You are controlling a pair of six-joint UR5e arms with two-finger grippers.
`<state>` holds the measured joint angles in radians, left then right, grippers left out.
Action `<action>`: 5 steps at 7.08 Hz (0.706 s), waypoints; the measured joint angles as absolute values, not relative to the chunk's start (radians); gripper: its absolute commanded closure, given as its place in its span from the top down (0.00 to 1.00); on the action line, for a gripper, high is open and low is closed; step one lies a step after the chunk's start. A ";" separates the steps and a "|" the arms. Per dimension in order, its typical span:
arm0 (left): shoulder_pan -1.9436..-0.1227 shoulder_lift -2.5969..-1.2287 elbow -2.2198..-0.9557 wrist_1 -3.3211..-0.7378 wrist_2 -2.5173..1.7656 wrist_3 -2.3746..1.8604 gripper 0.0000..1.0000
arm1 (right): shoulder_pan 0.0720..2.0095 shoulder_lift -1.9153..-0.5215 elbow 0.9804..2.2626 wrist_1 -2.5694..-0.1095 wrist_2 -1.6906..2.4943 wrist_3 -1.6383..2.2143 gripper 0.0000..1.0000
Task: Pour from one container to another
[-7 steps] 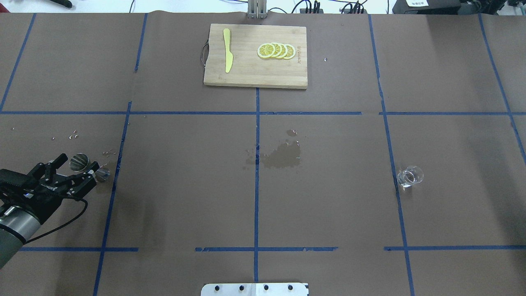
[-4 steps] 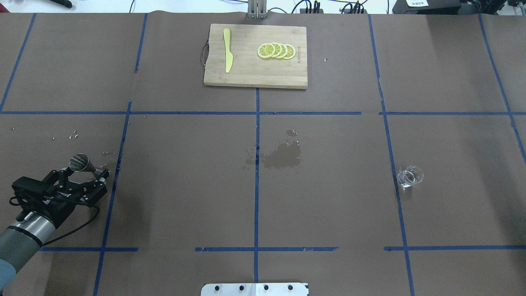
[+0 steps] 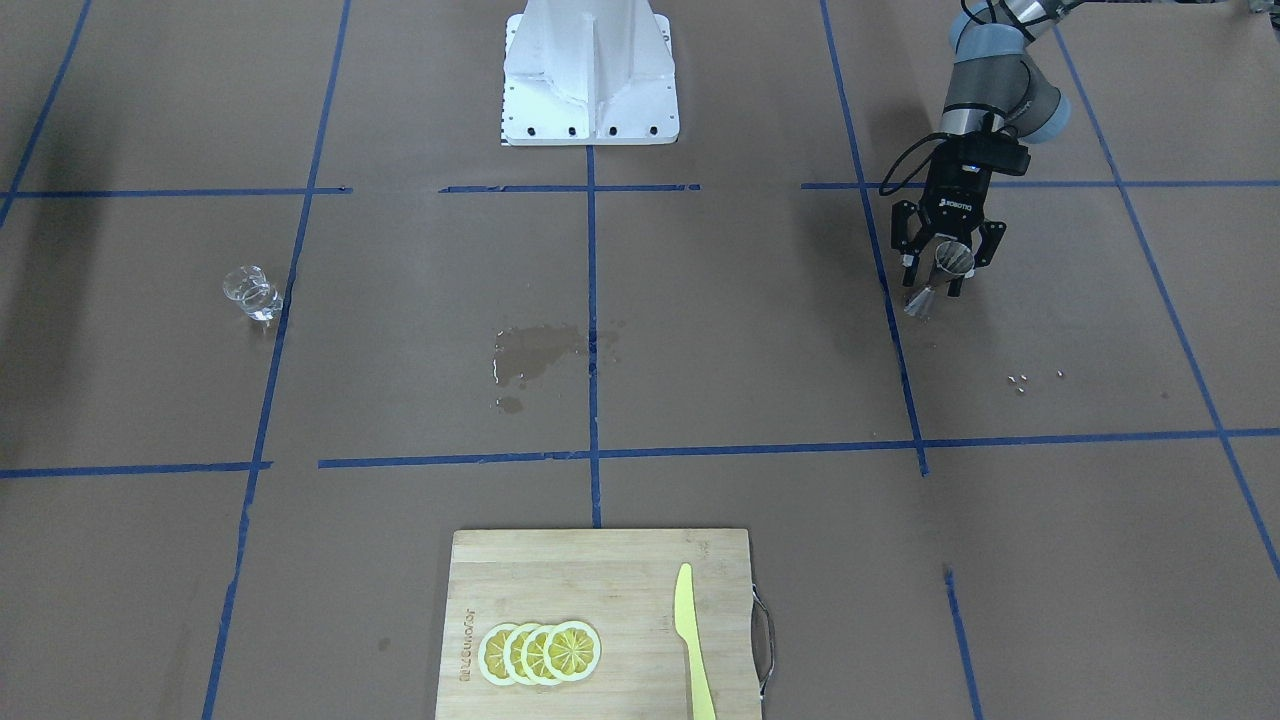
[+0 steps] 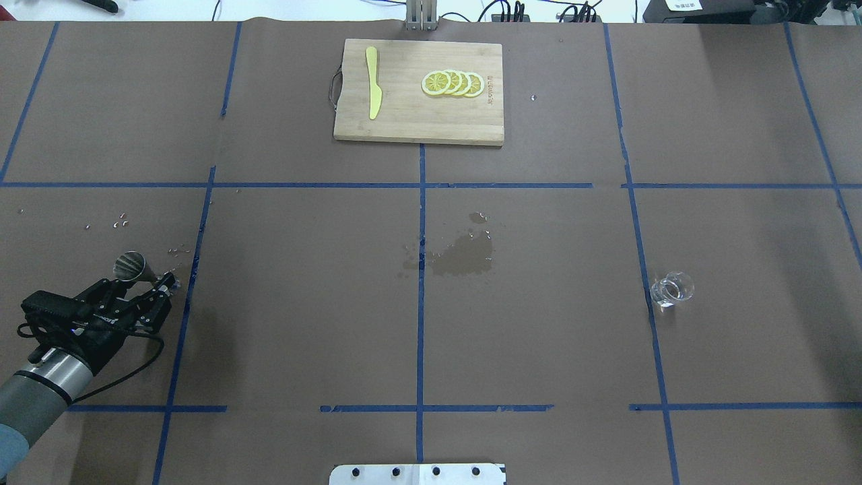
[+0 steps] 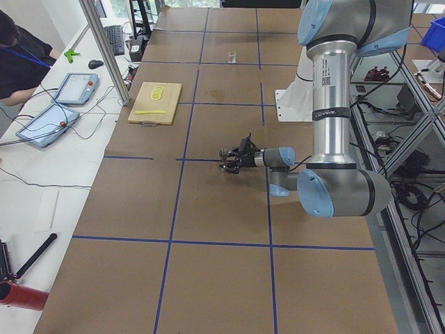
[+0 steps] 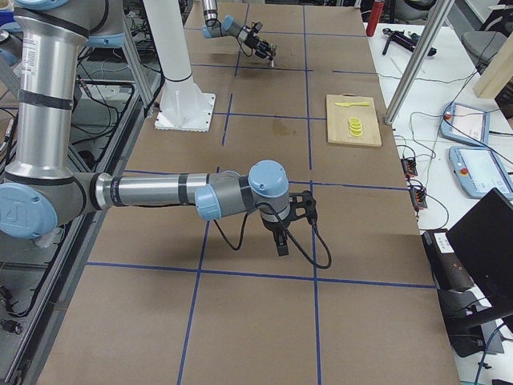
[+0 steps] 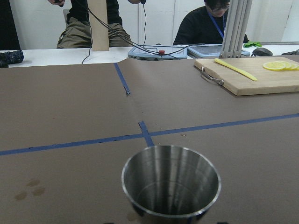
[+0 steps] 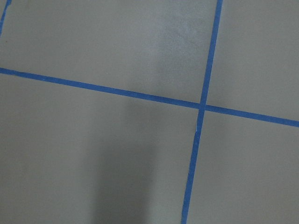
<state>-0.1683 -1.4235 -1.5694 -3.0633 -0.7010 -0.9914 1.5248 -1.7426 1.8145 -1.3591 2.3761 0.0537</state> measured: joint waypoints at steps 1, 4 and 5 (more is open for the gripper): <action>-0.168 -1.424 -1.569 -3.063 -0.701 -0.996 0.41 | 1.525 -1.743 1.815 -1.359 2.376 0.054 1.00; -0.167 -1.423 -1.569 -3.063 -0.701 -0.998 0.14 | 1.525 -1.743 1.815 -1.359 2.377 0.054 1.00; -0.167 -1.422 -1.569 -3.064 -0.701 -0.999 0.04 | 1.525 -1.743 1.815 -1.359 2.377 0.054 1.00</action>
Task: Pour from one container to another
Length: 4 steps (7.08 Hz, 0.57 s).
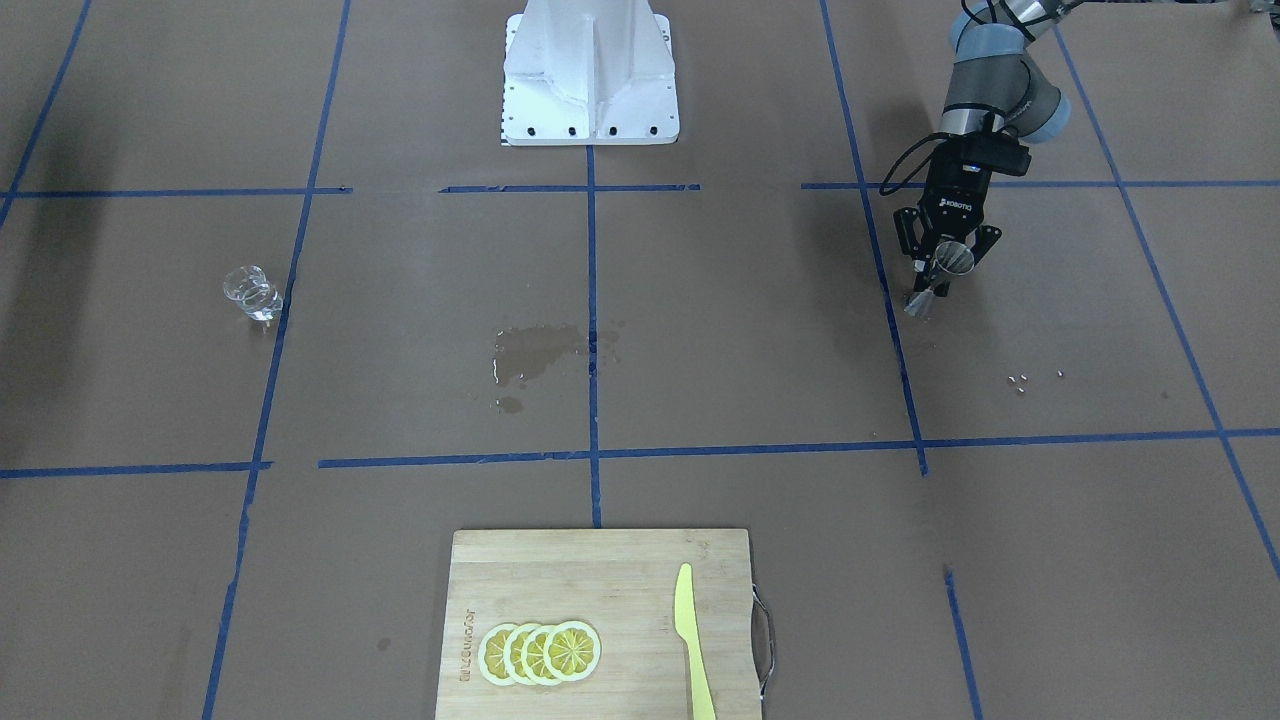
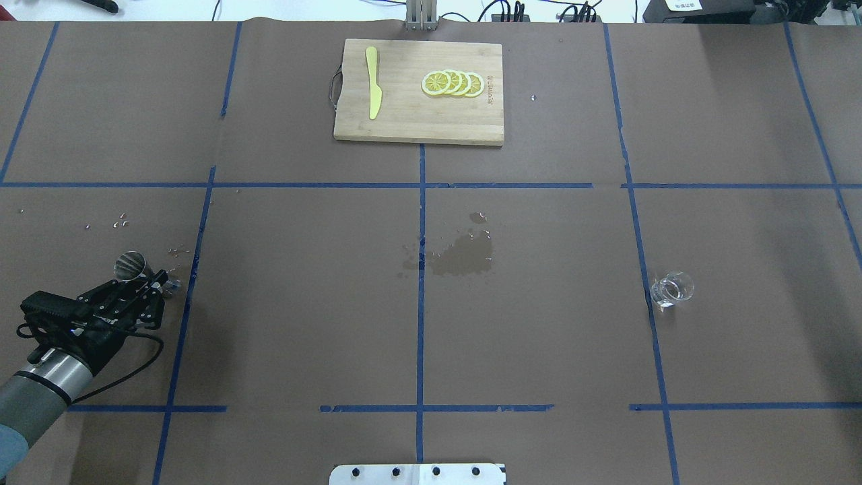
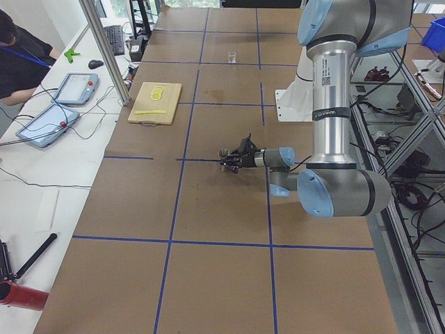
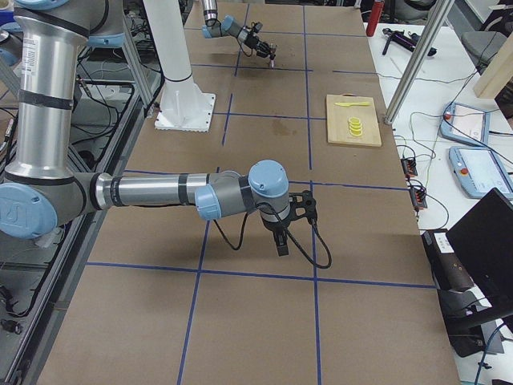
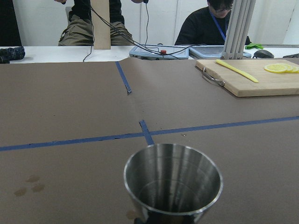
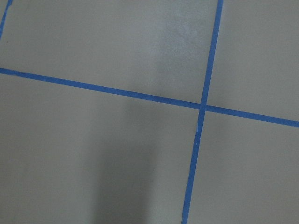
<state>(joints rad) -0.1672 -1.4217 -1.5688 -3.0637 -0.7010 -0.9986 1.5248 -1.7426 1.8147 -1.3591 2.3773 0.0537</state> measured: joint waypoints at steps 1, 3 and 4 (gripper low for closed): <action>-0.167 -1.421 -1.569 -3.065 -0.701 -0.999 0.04 | 1.525 -1.743 1.815 -1.359 2.378 0.054 1.00; -0.169 -1.415 -1.575 -3.094 -0.701 -0.994 0.01 | 1.525 -1.743 1.815 -1.359 2.378 0.054 1.00; -0.169 -1.411 -1.575 -3.148 -0.704 -0.975 0.01 | 1.525 -1.742 1.816 -1.359 2.378 0.054 1.00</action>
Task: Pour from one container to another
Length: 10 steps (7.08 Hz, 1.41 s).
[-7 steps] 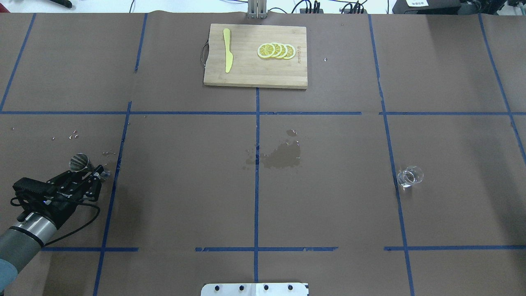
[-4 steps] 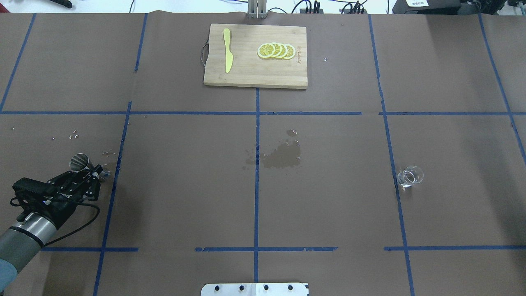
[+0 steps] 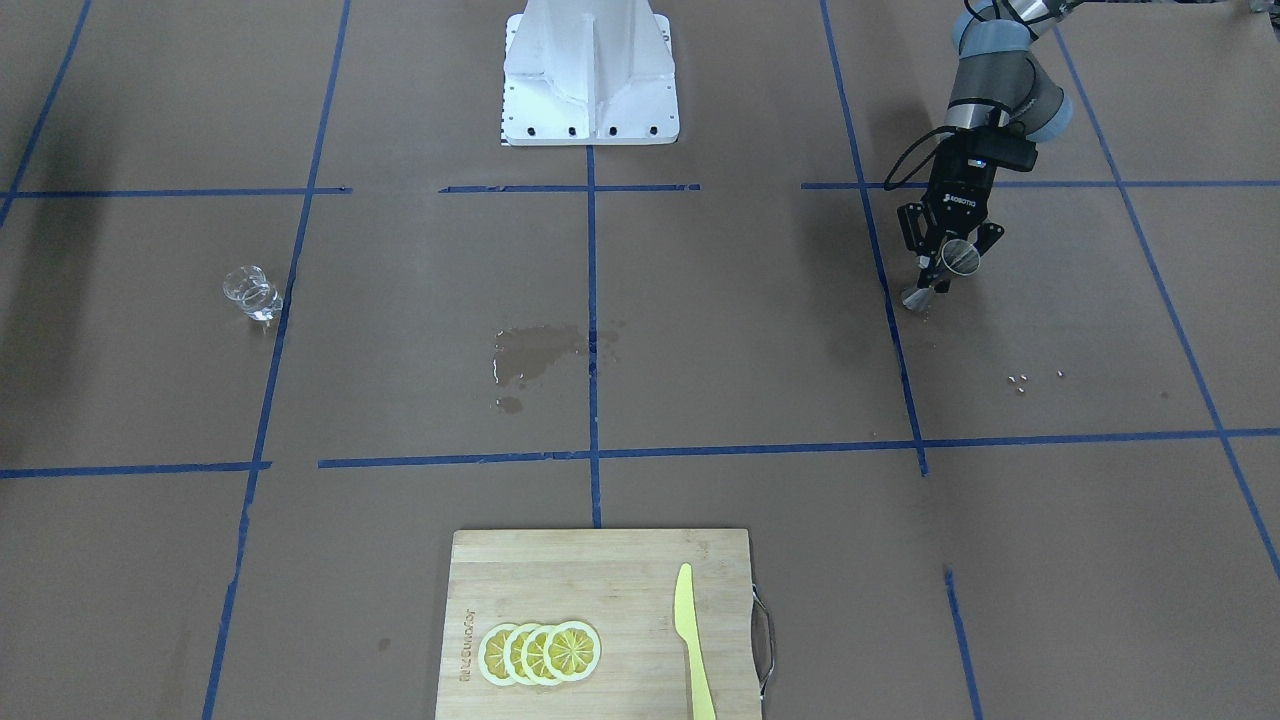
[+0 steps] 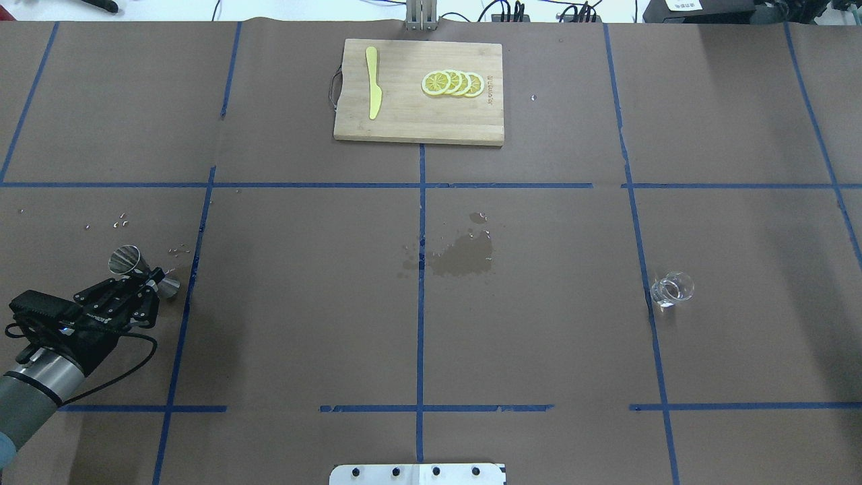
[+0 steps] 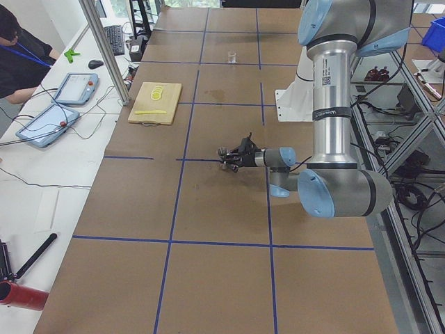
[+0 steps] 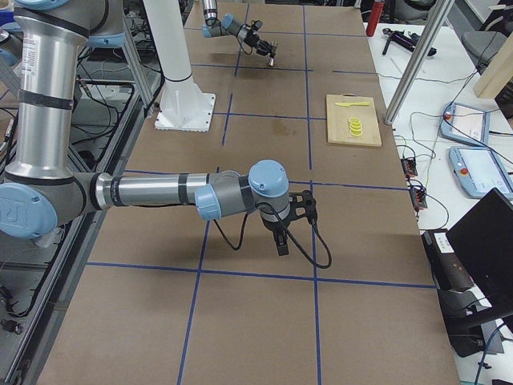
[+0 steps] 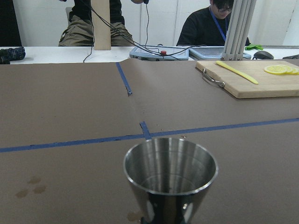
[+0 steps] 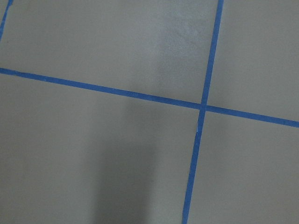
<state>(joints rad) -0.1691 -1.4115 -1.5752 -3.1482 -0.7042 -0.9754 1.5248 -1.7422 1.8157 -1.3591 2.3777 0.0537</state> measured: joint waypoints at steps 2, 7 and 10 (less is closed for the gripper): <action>-0.170 -1.403 -1.571 -3.214 -0.710 -0.880 0.03 | 1.525 -1.741 1.816 -1.359 2.378 0.055 1.00; -0.323 -1.399 -1.574 -3.488 -1.149 -0.345 0.00 | 1.524 -1.740 1.816 -1.358 2.378 0.076 1.00; -0.576 -1.499 -1.569 -3.420 -1.671 -0.174 0.00 | 1.518 -1.737 1.817 -1.357 2.379 0.075 1.00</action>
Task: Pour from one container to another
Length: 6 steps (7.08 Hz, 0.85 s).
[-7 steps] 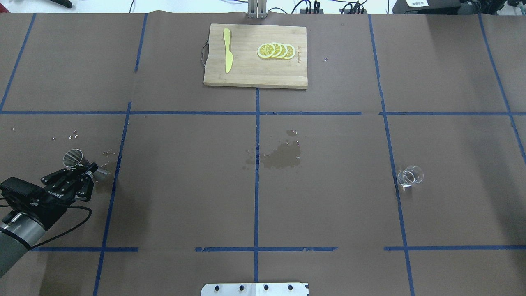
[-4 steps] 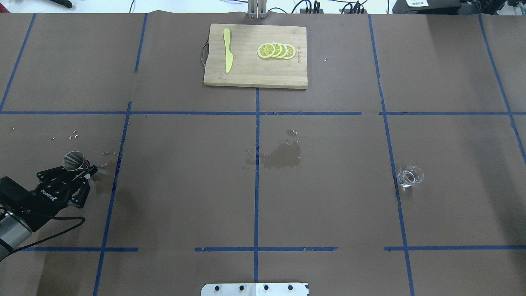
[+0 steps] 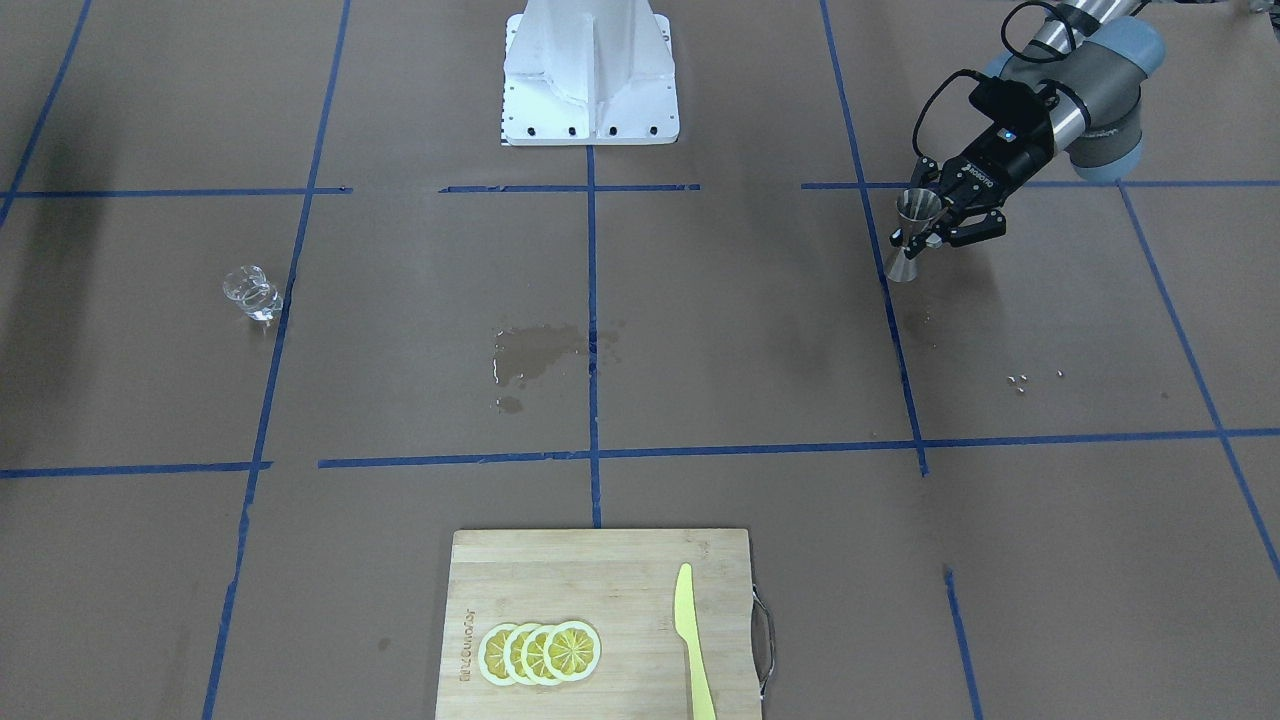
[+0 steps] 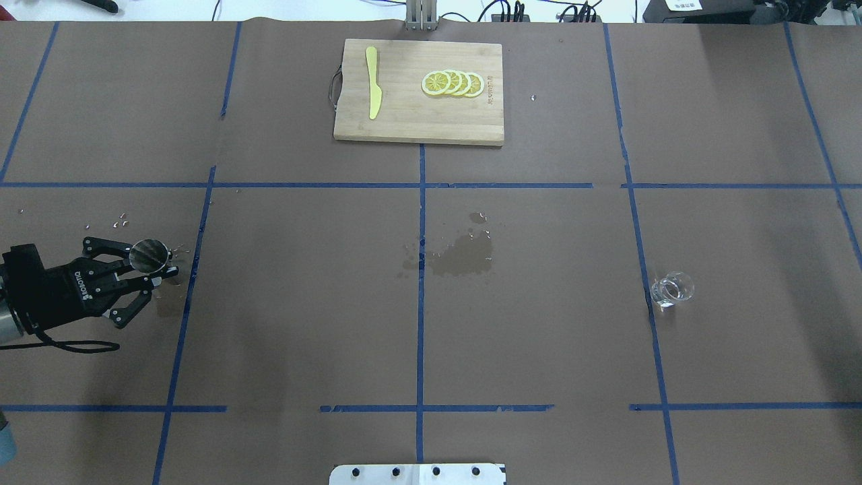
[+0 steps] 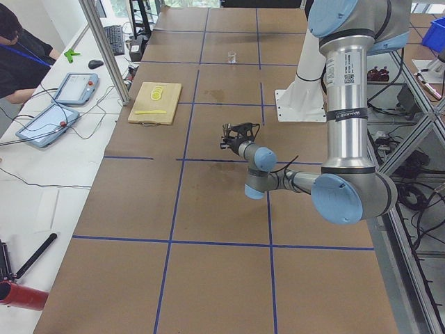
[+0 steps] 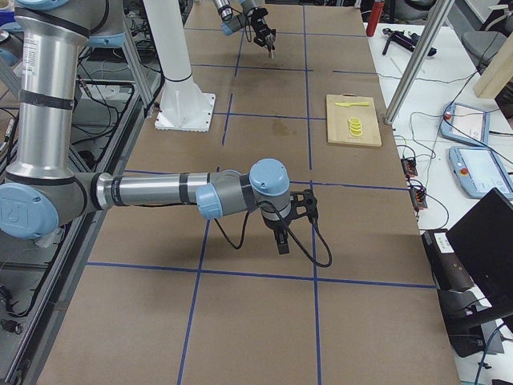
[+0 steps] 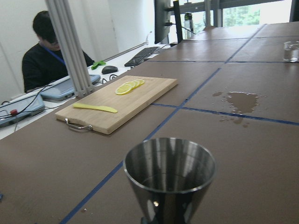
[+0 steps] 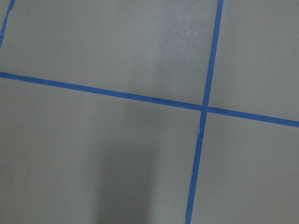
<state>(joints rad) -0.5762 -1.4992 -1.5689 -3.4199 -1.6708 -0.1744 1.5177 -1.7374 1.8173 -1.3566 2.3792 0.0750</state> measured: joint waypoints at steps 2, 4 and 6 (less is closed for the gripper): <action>-0.647 -1.682 -1.562 -3.241 -1.855 -0.165 0.00 | 1.510 -1.720 1.817 -1.357 2.379 0.076 1.00; -0.655 -1.899 -1.486 -3.085 -1.889 -0.168 0.00 | 1.504 -1.704 1.816 -1.358 2.379 0.079 1.00; -0.632 -2.048 -1.386 -3.043 -1.890 -0.170 0.00 | 1.495 -1.697 1.818 -1.358 2.380 0.082 1.00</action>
